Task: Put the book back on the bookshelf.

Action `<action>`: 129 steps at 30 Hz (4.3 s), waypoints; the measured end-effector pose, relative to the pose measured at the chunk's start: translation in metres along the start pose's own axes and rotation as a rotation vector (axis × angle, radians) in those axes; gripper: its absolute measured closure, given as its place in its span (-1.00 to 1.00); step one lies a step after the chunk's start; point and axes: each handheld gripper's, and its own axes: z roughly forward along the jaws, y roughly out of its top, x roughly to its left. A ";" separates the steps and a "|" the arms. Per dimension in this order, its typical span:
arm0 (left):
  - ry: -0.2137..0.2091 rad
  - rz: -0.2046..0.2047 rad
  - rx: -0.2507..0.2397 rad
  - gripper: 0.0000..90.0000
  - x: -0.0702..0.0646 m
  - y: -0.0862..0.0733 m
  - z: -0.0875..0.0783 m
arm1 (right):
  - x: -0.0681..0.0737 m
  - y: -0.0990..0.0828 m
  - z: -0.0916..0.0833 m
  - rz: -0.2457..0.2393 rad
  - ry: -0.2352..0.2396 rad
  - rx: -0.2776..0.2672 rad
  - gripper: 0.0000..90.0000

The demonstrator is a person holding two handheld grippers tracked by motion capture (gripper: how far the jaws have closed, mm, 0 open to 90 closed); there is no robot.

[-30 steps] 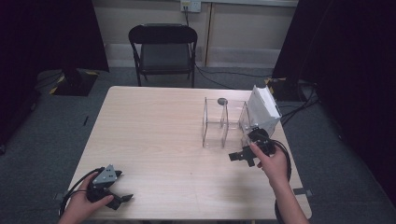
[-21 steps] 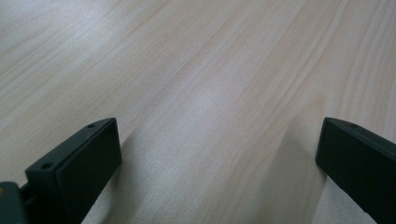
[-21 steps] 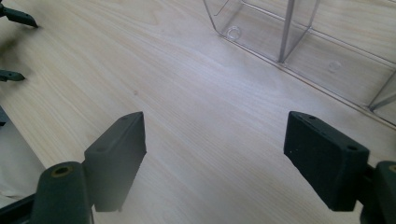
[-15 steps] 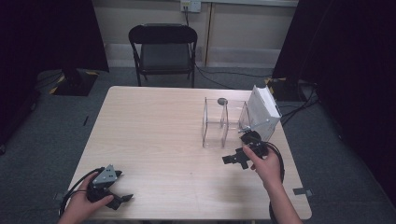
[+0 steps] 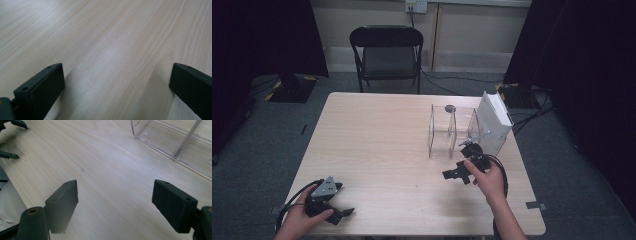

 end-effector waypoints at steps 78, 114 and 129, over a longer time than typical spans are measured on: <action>0.000 0.000 0.001 -1.00 0.000 0.000 0.000 | 0.047 -0.012 0.096 -0.204 0.117 0.072 -0.54; 0.000 0.000 0.000 -1.00 0.000 0.000 0.000 | 0.078 -0.034 0.115 -0.439 -0.081 -0.080 -0.71; 0.000 0.000 -0.001 -1.00 0.000 0.000 0.000 | 0.073 -0.040 0.118 -0.452 -0.054 -0.164 -0.73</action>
